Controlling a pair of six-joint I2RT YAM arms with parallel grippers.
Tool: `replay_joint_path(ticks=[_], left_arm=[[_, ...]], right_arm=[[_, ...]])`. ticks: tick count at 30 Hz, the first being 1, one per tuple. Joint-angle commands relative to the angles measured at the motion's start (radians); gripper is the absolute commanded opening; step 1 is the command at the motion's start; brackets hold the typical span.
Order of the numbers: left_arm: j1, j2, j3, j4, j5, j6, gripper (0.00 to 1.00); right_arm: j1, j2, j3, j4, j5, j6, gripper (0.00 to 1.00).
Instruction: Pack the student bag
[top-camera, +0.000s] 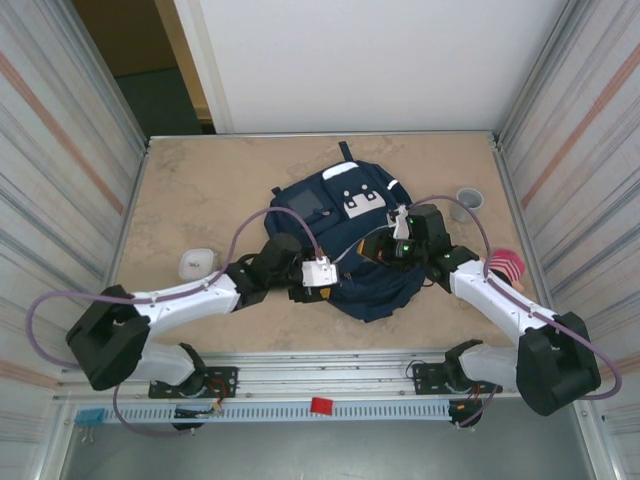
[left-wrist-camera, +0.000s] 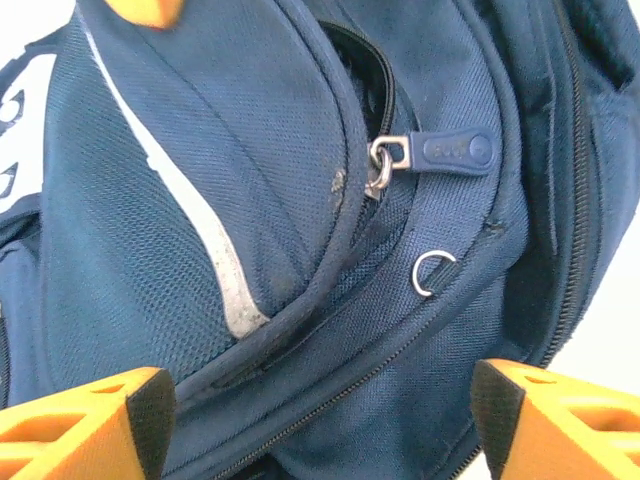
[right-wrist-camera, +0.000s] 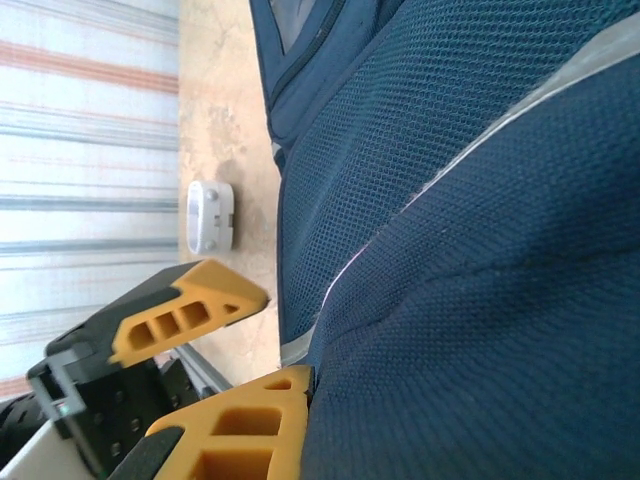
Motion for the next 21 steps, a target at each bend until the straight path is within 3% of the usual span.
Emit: replay_joint_path(ticks=[1, 5, 13, 21], left_arm=[[0.019, 0.044, 0.039, 0.105, 0.022, 0.054, 0.75], [0.025, 0.064, 0.042, 0.18, 0.046, 0.028, 0.64], [0.053, 0.099, 0.058, 0.19, 0.079, 0.035, 0.62], [0.059, 0.101, 0.033, 0.222, 0.093, -0.058, 0.13]], right_arm=[[-0.001, 0.002, 0.049, -0.018, -0.088, -0.052, 0.01], [-0.011, 0.005, 0.056, -0.035, -0.102, -0.064, 0.01], [-0.019, 0.024, 0.076, -0.047, -0.147, -0.089, 0.01], [-0.06, 0.035, 0.091, -0.057, -0.189, -0.128, 0.01]])
